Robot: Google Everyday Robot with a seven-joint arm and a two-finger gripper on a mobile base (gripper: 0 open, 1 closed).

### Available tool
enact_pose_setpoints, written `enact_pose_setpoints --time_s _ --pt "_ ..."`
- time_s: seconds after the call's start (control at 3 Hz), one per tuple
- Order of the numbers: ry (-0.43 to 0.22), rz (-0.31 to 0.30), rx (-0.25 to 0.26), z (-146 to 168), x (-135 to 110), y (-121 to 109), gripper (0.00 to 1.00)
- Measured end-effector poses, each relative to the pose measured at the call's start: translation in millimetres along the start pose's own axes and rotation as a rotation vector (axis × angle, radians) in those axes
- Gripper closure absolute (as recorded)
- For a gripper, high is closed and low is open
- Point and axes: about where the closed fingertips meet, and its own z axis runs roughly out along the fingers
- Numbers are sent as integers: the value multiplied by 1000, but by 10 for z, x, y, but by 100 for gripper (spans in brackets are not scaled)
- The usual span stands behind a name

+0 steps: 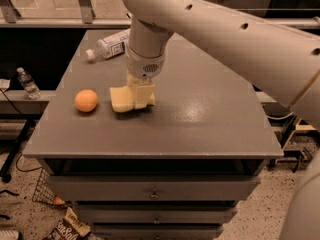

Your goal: Move sponge near orange

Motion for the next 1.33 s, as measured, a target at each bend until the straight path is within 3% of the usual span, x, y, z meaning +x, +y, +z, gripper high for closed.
enact_pose_setpoints --time_s 0.67,1.33 --pt "-18 -33 -37 200 -113 -121 100" --pt "-31 -62 -35 194 -208 -165 100"
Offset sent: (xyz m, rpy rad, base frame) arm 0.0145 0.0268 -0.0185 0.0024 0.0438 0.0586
